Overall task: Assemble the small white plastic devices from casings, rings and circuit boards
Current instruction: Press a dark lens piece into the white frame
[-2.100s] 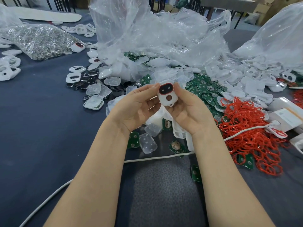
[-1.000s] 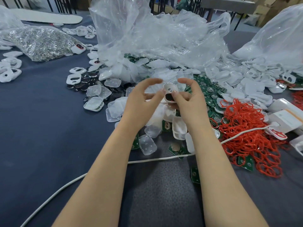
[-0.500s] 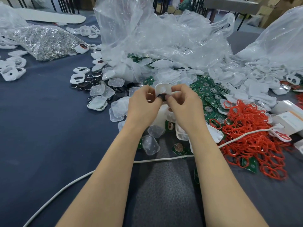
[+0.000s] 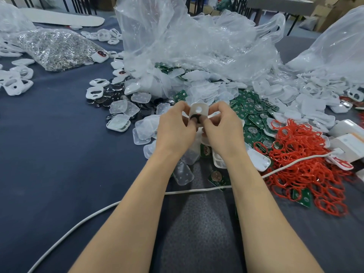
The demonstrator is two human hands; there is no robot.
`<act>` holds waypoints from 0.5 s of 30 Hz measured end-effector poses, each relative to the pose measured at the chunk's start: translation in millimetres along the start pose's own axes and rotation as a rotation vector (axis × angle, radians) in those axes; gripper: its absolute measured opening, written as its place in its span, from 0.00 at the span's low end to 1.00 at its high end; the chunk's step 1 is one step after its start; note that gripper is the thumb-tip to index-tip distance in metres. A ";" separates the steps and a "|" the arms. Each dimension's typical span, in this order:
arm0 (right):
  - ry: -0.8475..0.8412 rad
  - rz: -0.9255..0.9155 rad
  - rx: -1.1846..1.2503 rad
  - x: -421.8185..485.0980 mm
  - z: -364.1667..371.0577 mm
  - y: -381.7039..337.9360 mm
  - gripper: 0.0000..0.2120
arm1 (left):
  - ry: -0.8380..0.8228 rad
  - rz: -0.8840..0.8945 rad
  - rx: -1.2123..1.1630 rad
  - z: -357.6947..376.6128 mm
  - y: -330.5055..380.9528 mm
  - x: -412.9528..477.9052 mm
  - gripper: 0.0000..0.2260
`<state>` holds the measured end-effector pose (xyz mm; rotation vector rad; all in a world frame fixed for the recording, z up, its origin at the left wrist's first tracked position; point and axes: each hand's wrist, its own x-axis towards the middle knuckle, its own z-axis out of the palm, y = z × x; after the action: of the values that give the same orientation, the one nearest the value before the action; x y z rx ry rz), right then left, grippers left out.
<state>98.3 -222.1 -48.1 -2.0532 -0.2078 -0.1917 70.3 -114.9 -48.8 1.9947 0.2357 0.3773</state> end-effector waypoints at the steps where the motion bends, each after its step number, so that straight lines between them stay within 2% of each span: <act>1: 0.007 -0.005 -0.007 -0.7 0.5 -0.5 0.13 | 0.001 -0.001 0.002 0.4 0.3 -0.3 0.03; 6: -0.013 0.021 0.038 -1.1 -3.5 -2.7 0.11 | -0.010 -0.009 -0.059 -2.8 2.3 -2.1 0.07; 9: -0.085 0.054 0.080 0.4 -8.8 -5.3 0.06 | -0.058 -0.014 -0.083 -8.3 3.1 -1.1 0.05; 13: -0.137 0.027 0.076 4.6 -5.0 -19.6 0.03 | -0.072 -0.073 -0.200 -21.1 4.0 5.6 0.02; 15: -0.151 -0.010 0.054 7.7 2.5 -31.1 0.02 | -0.049 -0.073 -0.220 -32.6 3.9 10.8 0.06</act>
<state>98.8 -204.8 -20.9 -2.0140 -0.3137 -0.0365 68.5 -85.8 -30.3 1.7718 0.2252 0.2941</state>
